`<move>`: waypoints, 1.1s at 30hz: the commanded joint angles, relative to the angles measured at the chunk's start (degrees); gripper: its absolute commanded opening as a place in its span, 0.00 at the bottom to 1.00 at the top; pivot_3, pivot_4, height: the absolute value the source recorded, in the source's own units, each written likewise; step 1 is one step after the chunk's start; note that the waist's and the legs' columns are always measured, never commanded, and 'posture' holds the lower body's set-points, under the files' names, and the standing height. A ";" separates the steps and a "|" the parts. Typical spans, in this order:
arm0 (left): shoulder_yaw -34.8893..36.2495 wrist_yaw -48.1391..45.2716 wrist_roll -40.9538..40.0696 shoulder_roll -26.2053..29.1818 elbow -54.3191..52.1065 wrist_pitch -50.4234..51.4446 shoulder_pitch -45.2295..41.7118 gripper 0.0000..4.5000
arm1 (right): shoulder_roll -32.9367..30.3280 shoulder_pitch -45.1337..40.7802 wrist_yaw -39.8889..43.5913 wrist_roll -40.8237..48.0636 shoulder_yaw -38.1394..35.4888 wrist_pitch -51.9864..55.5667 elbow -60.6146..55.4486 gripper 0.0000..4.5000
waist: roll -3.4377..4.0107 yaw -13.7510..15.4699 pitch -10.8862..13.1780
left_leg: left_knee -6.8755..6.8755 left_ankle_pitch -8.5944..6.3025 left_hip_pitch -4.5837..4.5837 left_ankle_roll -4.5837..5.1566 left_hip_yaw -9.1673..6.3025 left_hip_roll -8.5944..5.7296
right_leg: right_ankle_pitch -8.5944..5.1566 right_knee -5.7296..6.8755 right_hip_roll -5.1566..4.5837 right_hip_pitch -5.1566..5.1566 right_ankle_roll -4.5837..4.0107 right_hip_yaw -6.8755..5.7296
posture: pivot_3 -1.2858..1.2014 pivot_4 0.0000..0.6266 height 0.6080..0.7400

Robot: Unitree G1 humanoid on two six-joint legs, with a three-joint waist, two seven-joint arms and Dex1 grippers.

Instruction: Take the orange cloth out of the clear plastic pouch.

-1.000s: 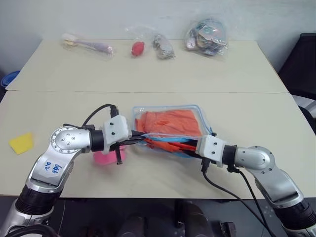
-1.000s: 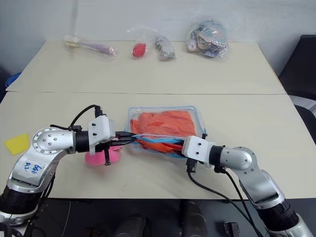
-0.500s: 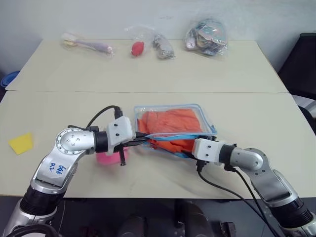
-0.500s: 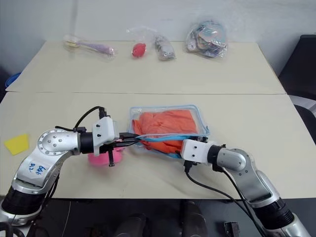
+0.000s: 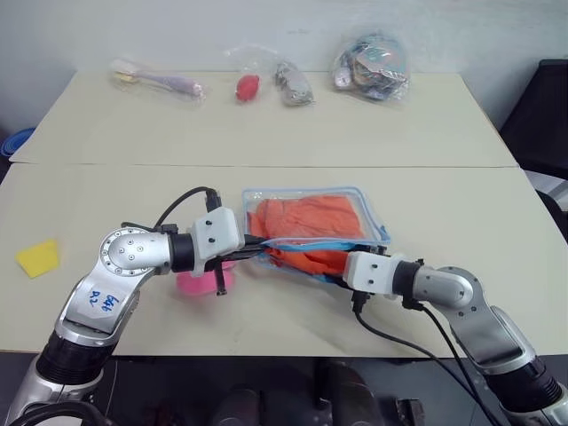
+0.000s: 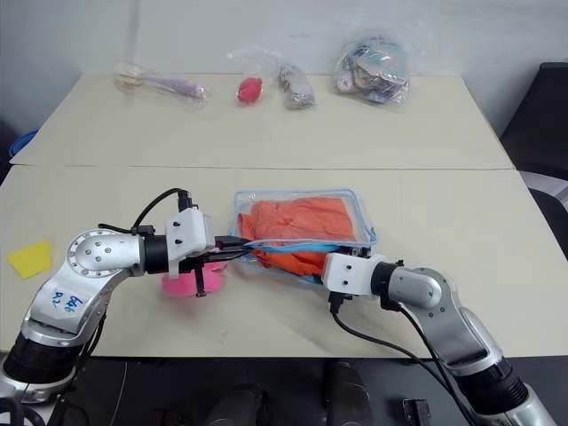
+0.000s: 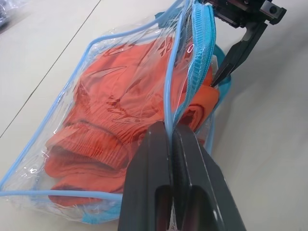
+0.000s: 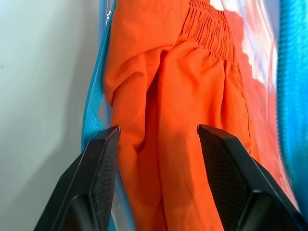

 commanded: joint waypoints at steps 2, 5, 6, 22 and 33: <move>0.49 0.04 -0.04 0.08 -1.30 -0.86 -1.06 0.00 | -0.75 0.51 -0.71 -2.45 0.39 -4.09 1.28 0.59 | 0.00 -0.04 0.00 | 0.00 0.00 0.00 0.00 0.00 0.00 | 0.00 0.00 0.00 0.00 0.00 0.00 | 0.52 0.24 1.00; 0.36 -0.10 -0.01 0.20 -1.49 -0.86 -0.95 0.00 | -0.37 0.64 -1.28 -4.24 1.25 -6.52 3.12 0.59 | -0.01 -0.08 0.00 | 0.00 0.00 0.01 0.00 0.01 0.00 | 0.00 0.01 0.00 0.00 0.00 0.00 | 0.52 0.24 1.00; 0.33 -0.11 -0.06 0.20 -1.60 -0.72 -1.06 0.00 | -0.32 0.66 -1.34 -4.81 1.67 -7.45 3.77 0.59 | -0.01 -0.08 -0.01 | 0.00 0.00 0.01 0.00 0.01 0.00 | 0.00 0.01 0.01 0.00 0.00 0.00 | 0.52 0.24 1.00; -1.17 0.31 -0.14 -0.91 -2.63 -0.02 -1.61 0.00 | 8.04 -10.51 -14.60 -23.87 9.71 -12.82 21.78 0.59 | -0.24 -1.38 -0.18 | 0.01 0.00 0.04 -0.01 0.08 0.03 | -0.02 0.16 -0.01 0.19 -0.03 0.13 | 0.52 0.24 1.00; -0.78 0.89 -0.07 -1.22 -1.35 0.06 -2.39 0.00 | 9.59 -10.05 -13.26 -25.63 10.76 -10.95 21.70 0.14 | -0.27 -1.35 -0.24 | 0.02 0.01 0.05 -0.02 0.06 0.03 | -0.02 0.16 -0.01 0.19 -0.04 0.13 | 0.52 0.24 1.00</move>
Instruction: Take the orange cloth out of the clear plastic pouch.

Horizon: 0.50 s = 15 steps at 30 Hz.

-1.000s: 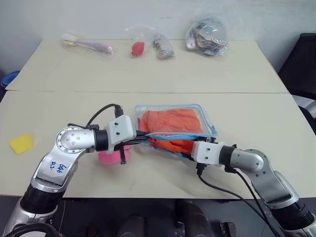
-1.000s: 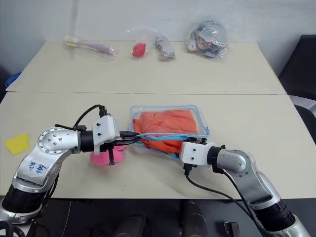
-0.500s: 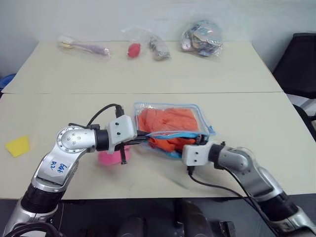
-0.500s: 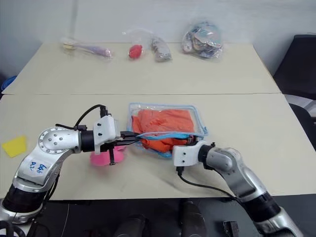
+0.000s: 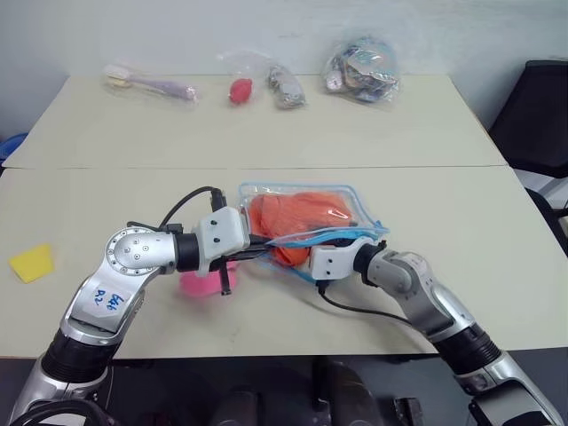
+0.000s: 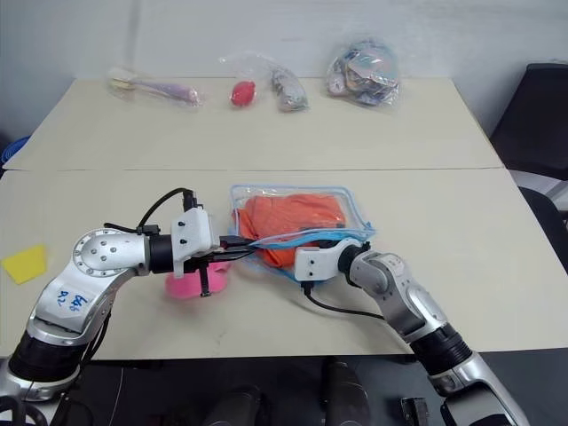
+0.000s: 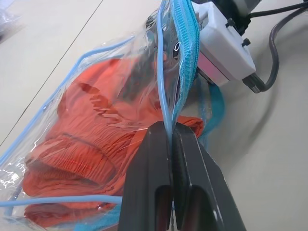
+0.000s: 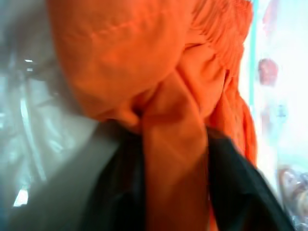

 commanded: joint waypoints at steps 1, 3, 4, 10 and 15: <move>0.31 0.34 -0.03 -0.40 -0.90 -0.43 -1.57 0.00 | -0.45 1.64 2.06 -1.23 1.23 1.74 1.55 0.04 | 0.00 0.01 0.00 | 0.01 0.00 0.00 0.00 0.00 0.00 | 0.00 0.00 0.00 0.00 0.00 -0.01 | 0.52 0.24 1.00; 0.28 0.49 0.14 -0.50 -0.55 -0.52 -1.73 0.00 | -0.45 1.63 2.15 -1.28 1.21 1.79 1.46 0.00 | 0.00 0.02 0.00 | 0.00 0.00 0.00 0.00 -0.01 0.00 | 0.00 0.00 0.00 0.00 0.00 -0.01 | 0.52 0.24 1.00; 0.27 0.55 0.19 -0.56 -0.40 -0.53 -1.82 0.00 | -0.46 1.61 2.29 -1.18 1.12 1.87 1.33 0.00 | 0.00 0.02 0.00 | 0.00 0.00 0.00 0.00 -0.02 0.00 | 0.00 0.00 0.00 0.00 0.00 -0.01 | 0.52 0.24 1.00; -0.28 2.48 2.34 -1.25 1.47 -0.88 -2.30 0.00 | 0.14 2.14 4.98 2.41 -0.85 4.40 -2.79 0.00 | 0.00 0.11 0.00 | 0.01 0.00 0.00 0.00 -0.06 -0.01 | 0.00 -0.01 0.00 0.00 0.00 -0.02 | 0.52 0.24 1.00; -2.28 4.32 5.93 -2.33 3.37 -2.13 -1.98 0.00 | -0.92 1.79 12.69 9.51 -3.98 10.08 -11.05 0.00 | 0.01 0.10 0.01 | 0.06 0.00 0.00 0.00 -0.16 -0.02 | 0.00 -0.01 0.00 -0.06 0.00 -0.07 | 0.52 0.24 1.00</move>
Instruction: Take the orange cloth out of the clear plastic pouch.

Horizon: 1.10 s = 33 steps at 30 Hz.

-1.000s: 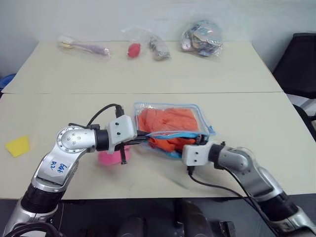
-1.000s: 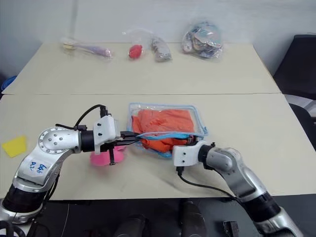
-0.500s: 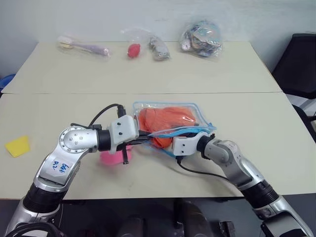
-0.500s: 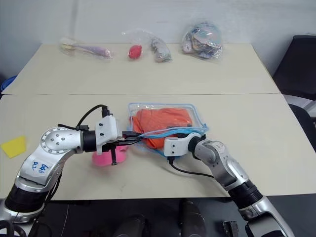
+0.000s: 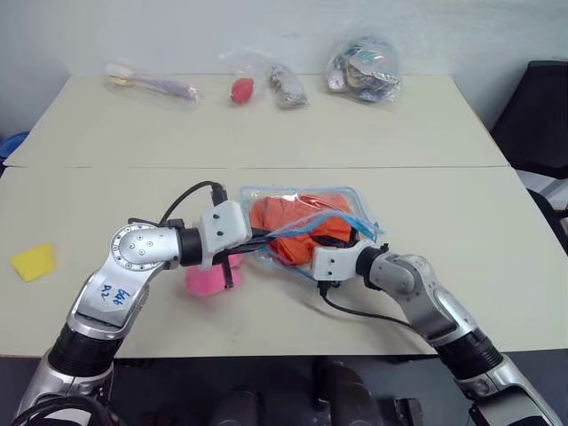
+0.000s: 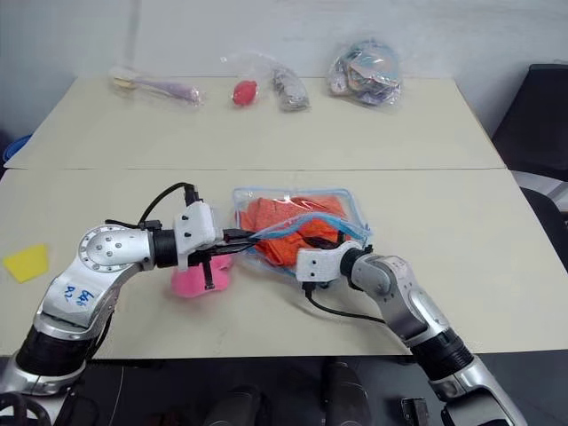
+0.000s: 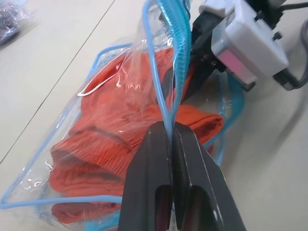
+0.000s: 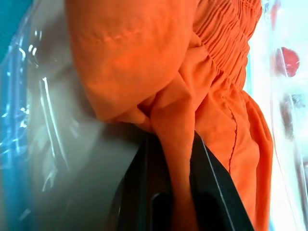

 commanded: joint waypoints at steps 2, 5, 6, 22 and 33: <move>-2.07 1.93 4.31 -0.73 1.18 -3.24 0.18 0.00 | -2.59 0.15 8.23 6.85 -3.41 5.31 -8.17 0.00 | 0.03 -0.01 0.02 | 0.01 0.00 -0.02 0.00 -0.02 0.00 | 0.00 -0.01 0.00 -0.06 0.00 -0.03 | 0.52 0.24 1.00; -3.79 3.64 6.65 -2.57 3.37 -4.16 -0.75 0.00 | -7.22 1.07 15.98 12.92 -5.32 7.85 -13.98 0.00 | 0.04 0.16 0.03 | 0.00 0.00 -0.03 0.00 -0.05 -0.01 | 0.00 -0.04 0.00 -0.07 0.00 -0.04 | 0.52 0.24 1.00; -4.22 4.12 7.42 -3.20 4.11 -4.36 -1.28 0.00 | -8.35 1.31 17.81 14.42 -5.60 8.35 -15.32 0.00 | 0.05 0.34 0.03 | 0.00 0.00 -0.04 0.00 -0.07 -0.02 | 0.00 -0.05 0.00 -0.07 0.00 -0.06 | 0.52 0.24 1.00; -6.40 8.57 14.14 -12.20 19.07 -8.82 -13.50 0.00 | -15.80 3.79 25.42 30.27 -10.99 11.36 -26.76 0.00 | 0.02 1.36 0.04 | 0.01 0.01 -0.08 0.06 -0.04 -0.08 | 0.06 -0.18 0.00 -0.03 0.10 -0.07 | 0.52 0.24 1.00; -7.10 11.08 18.28 -15.44 25.70 -9.66 -18.91 0.00 | -14.54 2.45 30.13 40.37 -10.24 8.31 -24.83 0.00 | 0.02 1.45 0.05 | 0.06 0.02 -0.09 0.07 -0.05 -0.08 | 0.07 -0.17 -0.01 -0.03 0.11 -0.11 | 0.52 0.24 1.00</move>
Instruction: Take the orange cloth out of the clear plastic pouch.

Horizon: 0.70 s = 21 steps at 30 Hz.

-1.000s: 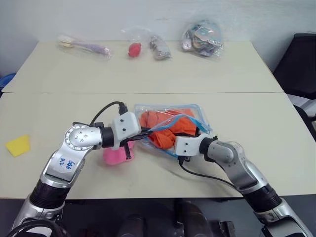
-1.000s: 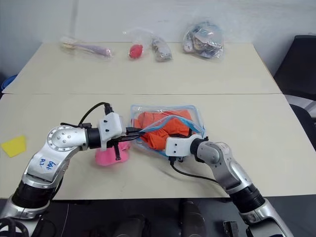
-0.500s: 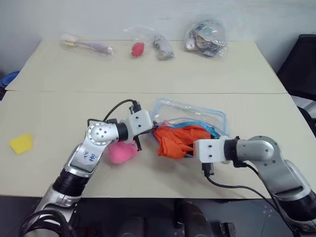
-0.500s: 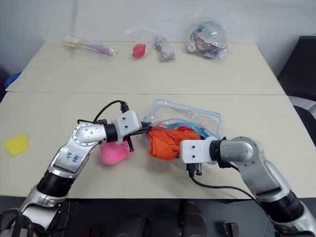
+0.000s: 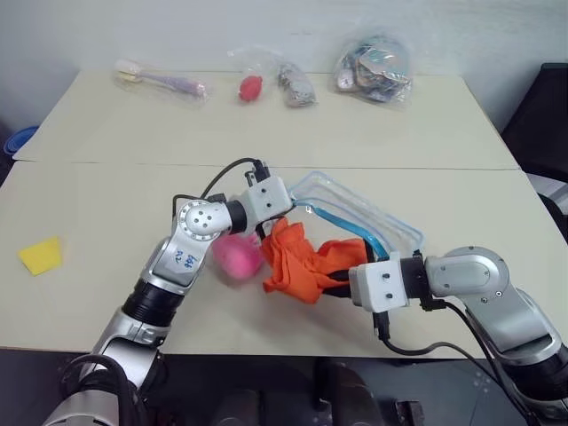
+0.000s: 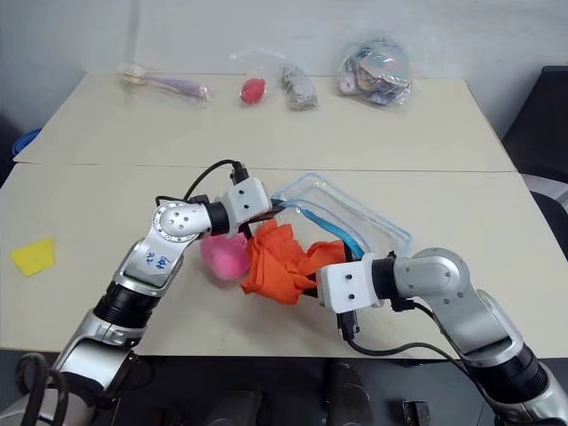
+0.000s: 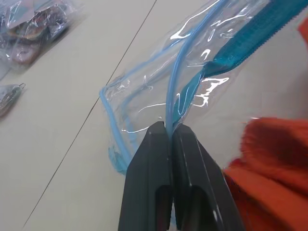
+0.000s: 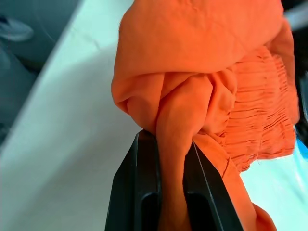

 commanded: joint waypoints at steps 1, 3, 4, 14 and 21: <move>0.79 2.89 2.71 -0.16 2.55 -0.92 -3.17 0.00 | 0.12 -1.10 0.99 3.24 -1.35 -2.52 -1.62 0.00 | 0.00 -0.06 0.00 | 0.00 0.00 0.00 0.00 0.00 0.00 | 0.00 0.00 0.00 0.00 0.00 0.00 | 0.52 0.24 1.00; 0.38 4.08 4.76 0.46 4.82 -1.93 -4.11 0.00 | 0.58 -1.71 0.97 5.11 -1.91 -2.59 -2.17 0.00 | 0.00 -0.09 0.00 | 0.00 0.00 0.00 0.00 0.02 0.00 | 0.00 0.00 0.00 0.00 0.00 0.00 | 0.52 0.24 1.00; 0.25 4.63 5.68 0.86 5.92 -2.41 -4.47 0.00 | 0.68 -2.10 0.78 6.46 -2.54 -1.89 -2.56 0.00 | 0.00 -0.10 0.00 | 0.00 0.00 0.01 0.00 0.02 0.00 | 0.00 0.00 0.01 0.00 0.01 0.00 | 0.52 0.24 1.00; 6.09 7.33 3.01 -0.02 8.18 -0.24 -5.84 0.00 | -3.30 -2.26 0.90 20.73 -5.93 11.52 -6.11 0.00 | -0.01 0.13 0.00 | 0.03 0.00 -0.02 0.00 -0.01 0.01 | 0.01 0.01 -0.06 -0.01 0.01 -0.08 | 0.52 0.24 1.00; 5.64 2.12 4.64 7.53 1.29 -1.45 0.96 0.00 | -8.33 -4.21 -0.58 17.00 -15.58 8.34 1.57 0.00 | 0.00 -0.14 0.00 | 0.11 0.00 -0.07 0.00 -0.05 0.02 | 0.02 0.00 -0.08 -0.02 0.03 -0.11 | 0.52 0.24 1.00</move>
